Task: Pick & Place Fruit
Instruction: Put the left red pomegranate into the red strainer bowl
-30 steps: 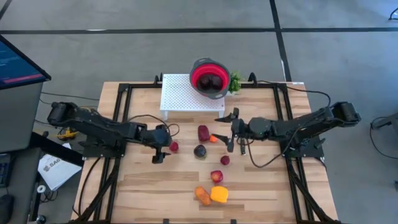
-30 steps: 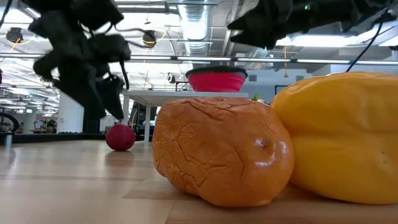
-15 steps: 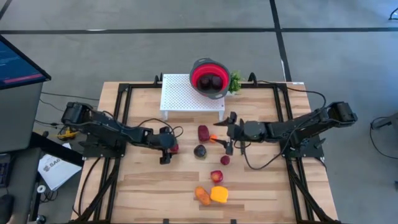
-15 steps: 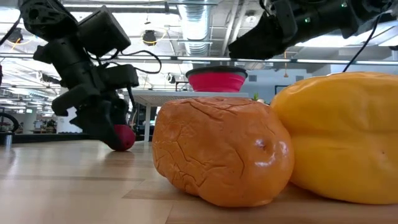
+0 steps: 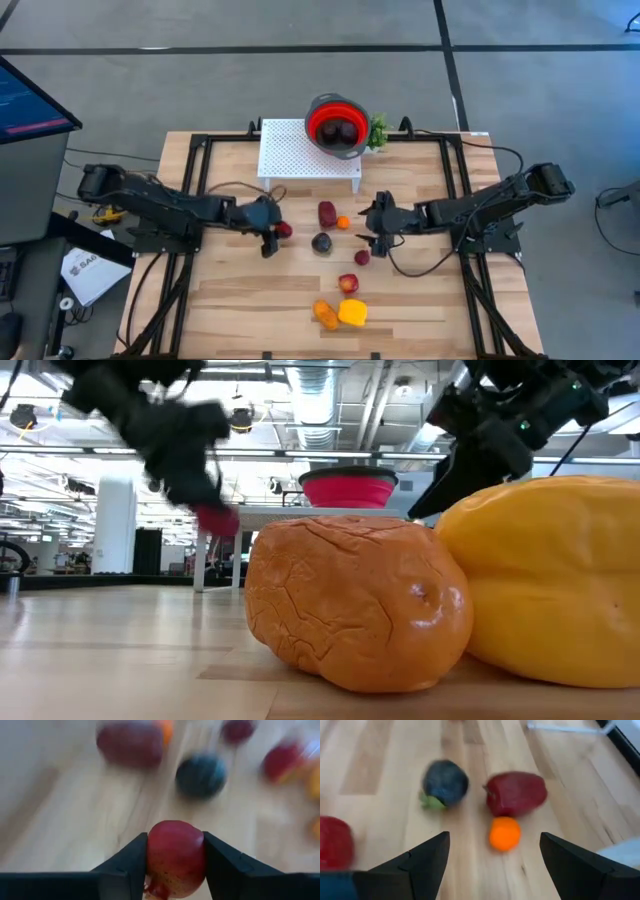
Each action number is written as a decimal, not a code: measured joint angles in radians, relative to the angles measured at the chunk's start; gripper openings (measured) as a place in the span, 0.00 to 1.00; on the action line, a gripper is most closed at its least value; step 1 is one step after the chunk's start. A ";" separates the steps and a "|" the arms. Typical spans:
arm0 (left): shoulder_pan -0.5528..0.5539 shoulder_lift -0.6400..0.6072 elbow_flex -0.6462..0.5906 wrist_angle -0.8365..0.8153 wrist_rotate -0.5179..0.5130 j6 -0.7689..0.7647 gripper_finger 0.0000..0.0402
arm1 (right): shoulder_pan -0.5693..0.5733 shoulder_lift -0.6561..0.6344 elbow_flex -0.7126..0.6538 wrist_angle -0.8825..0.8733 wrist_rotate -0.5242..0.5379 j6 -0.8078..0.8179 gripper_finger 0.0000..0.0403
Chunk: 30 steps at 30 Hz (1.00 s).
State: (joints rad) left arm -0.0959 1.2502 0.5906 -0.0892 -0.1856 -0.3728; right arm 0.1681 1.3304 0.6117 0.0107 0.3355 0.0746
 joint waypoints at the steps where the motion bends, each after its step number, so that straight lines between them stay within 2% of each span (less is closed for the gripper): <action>1: 0.010 -0.014 0.049 -0.038 0.000 0.009 0.37 | -0.006 0.000 0.000 -0.005 0.016 -0.007 0.75; 5: 0.081 0.004 0.298 -0.183 0.000 0.125 0.37 | -0.052 0.000 -0.021 0.040 0.062 -0.057 0.75; 9: 0.200 0.114 0.544 -0.302 0.000 0.267 0.40 | -0.119 0.000 -0.085 0.203 0.061 -0.081 0.75; 13: 0.324 0.255 0.764 -0.333 -0.001 0.380 0.42 | -0.163 0.000 -0.130 0.330 0.036 -0.056 0.75; 18: 0.458 0.426 0.972 -0.332 -0.014 0.485 0.40 | -0.177 0.000 -0.137 0.356 0.005 -0.024 0.75; 22: 0.549 0.533 1.063 -0.306 -0.035 0.524 0.42 | -0.175 0.000 -0.137 0.378 0.002 -0.013 0.75; 30: 0.632 0.609 1.070 -0.270 -0.028 0.495 0.46 | -0.175 0.000 -0.137 0.392 0.002 0.010 0.75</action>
State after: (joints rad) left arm 0.5365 1.8592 1.6608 -0.3588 -0.2140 0.1223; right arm -0.0071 1.3304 0.4747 0.4026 0.3378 0.0846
